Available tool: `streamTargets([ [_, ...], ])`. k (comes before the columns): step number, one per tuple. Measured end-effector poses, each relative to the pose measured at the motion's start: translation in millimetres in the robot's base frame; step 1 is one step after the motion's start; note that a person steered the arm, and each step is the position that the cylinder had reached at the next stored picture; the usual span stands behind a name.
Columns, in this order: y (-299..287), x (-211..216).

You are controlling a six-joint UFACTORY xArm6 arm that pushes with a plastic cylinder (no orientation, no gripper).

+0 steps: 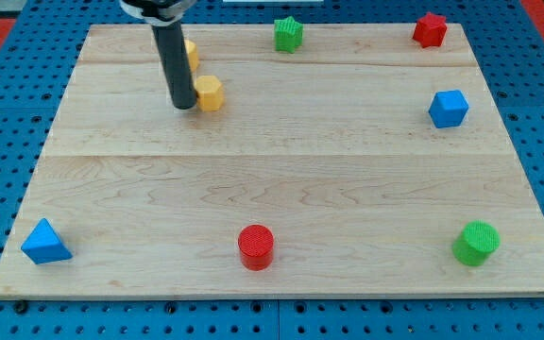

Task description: Move the green star right and then a bit down

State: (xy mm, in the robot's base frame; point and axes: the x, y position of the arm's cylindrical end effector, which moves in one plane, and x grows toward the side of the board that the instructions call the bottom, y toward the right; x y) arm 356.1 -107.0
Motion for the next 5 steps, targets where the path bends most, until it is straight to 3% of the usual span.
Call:
streamTargets([
  [2, 50.8, -2.8],
  [4, 52.3, 48.3],
  [5, 86.9, 50.2],
])
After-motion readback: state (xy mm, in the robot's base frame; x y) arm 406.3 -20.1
